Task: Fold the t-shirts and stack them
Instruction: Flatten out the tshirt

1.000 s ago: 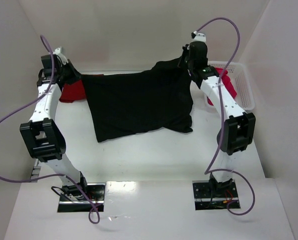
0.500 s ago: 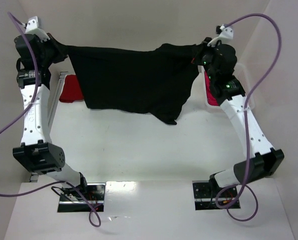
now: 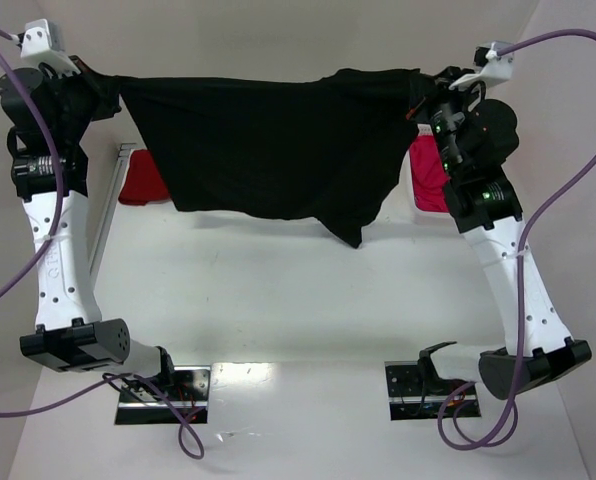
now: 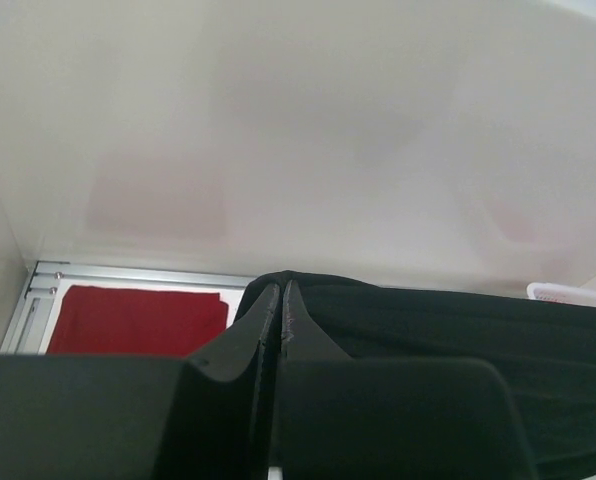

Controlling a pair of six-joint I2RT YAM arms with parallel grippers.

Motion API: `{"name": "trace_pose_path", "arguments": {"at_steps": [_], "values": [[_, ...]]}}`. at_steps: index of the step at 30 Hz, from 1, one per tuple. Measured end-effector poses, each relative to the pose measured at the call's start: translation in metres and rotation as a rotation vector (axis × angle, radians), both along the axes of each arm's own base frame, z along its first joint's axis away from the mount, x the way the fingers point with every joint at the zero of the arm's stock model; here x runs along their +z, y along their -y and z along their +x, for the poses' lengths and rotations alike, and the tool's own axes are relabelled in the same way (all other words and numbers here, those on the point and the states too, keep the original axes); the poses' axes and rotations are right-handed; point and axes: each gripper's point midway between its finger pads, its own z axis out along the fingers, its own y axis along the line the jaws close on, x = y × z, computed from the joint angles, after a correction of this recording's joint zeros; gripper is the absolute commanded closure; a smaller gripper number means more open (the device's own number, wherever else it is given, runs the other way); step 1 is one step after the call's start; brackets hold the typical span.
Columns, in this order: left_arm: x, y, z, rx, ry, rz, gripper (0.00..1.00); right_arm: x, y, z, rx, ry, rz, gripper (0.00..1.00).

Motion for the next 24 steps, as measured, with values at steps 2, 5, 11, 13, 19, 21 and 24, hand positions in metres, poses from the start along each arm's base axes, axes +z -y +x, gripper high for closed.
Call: {"name": "trace_pose_path", "arguments": {"at_steps": [2, 5, 11, 13, 19, 21, 24], "values": [[0.001, 0.0, 0.0, -0.001, 0.004, 0.0, 1.0, -0.001, 0.0, 0.003, -0.003, -0.003, -0.005, 1.0], [-0.003, -0.001, -0.002, 0.009, -0.016, -0.002, 1.0, 0.0, -0.003, 0.009, 0.001, -0.023, -0.012, 1.0], [0.021, -0.002, -0.016, 0.045, 0.014, 0.008, 1.0, 0.006, 0.0, 0.006, -0.01, -0.012, -0.006, 1.0], [0.036, 0.0, -0.025, 0.043, 0.052, 0.015, 1.0, 0.011, 0.002, 0.001, -0.012, 0.001, -0.005, 1.0], [0.061, 0.012, -0.059, 0.022, 0.109, 0.026, 1.0, 0.042, 0.014, -0.037, -0.021, 0.068, 0.009, 1.0], [0.069, 0.016, -0.076, 0.021, 0.133, 0.032, 1.0, 0.058, 0.02, -0.055, -0.028, 0.107, 0.015, 1.0], [0.076, 0.02, -0.097, 0.022, 0.167, 0.038, 1.0, 0.072, 0.025, -0.07, -0.033, 0.152, 0.014, 1.0]]}}
